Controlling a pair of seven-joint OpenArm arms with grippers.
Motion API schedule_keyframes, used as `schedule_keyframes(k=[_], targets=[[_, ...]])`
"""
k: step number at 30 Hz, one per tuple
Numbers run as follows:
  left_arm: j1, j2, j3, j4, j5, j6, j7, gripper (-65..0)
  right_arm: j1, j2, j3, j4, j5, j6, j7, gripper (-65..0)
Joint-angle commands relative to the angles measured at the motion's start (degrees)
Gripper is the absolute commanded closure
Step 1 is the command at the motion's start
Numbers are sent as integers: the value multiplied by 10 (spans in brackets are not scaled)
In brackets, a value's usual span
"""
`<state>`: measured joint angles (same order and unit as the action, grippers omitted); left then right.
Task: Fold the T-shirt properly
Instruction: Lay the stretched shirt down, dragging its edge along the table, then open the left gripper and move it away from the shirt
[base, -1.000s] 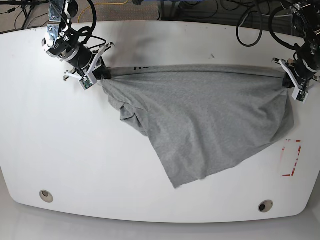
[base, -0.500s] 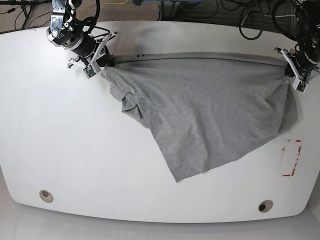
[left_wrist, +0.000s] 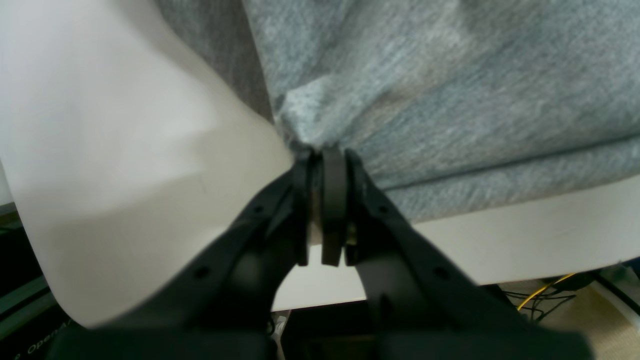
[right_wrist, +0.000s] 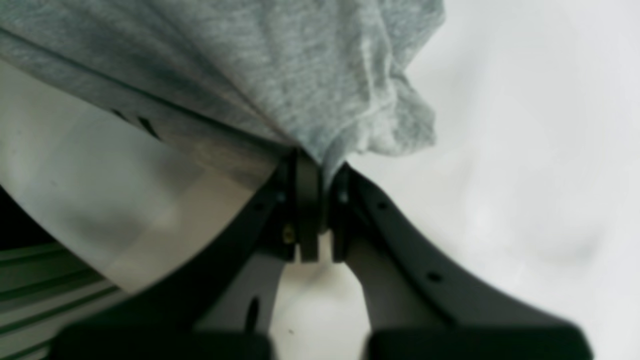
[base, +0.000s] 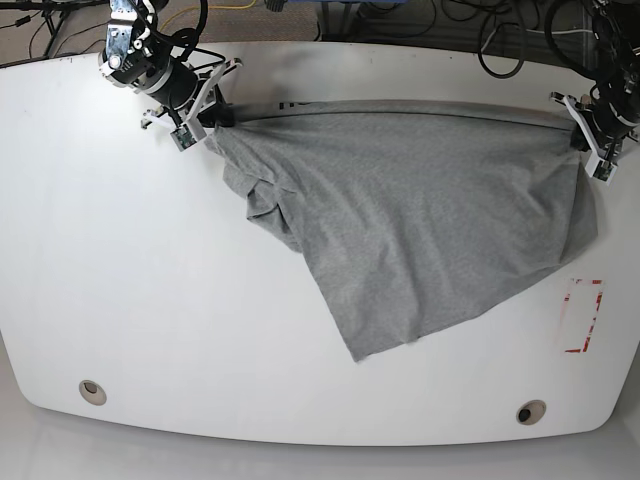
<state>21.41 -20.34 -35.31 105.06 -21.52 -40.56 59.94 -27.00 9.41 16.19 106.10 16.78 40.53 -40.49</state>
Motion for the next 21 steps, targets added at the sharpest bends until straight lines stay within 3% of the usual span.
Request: schedule_keyframes(k=[1,8,11,21], targets=[[-1,-13,-7,10,10,6,-5,-54,-1,7,5,8,-3,-5,8,-14],[-2,-12,-7,11,8,6,-3,-286,-2,7,5,9,-3,-5,8,-14],[-4,-12,-7,15,6,6,-3,-353,-2,7,4,10,-3,-5,8,-14],[-80,-10,-68,42,8,6,-2,-375,-1,-7,3,13,-2,-5,9,-14]])
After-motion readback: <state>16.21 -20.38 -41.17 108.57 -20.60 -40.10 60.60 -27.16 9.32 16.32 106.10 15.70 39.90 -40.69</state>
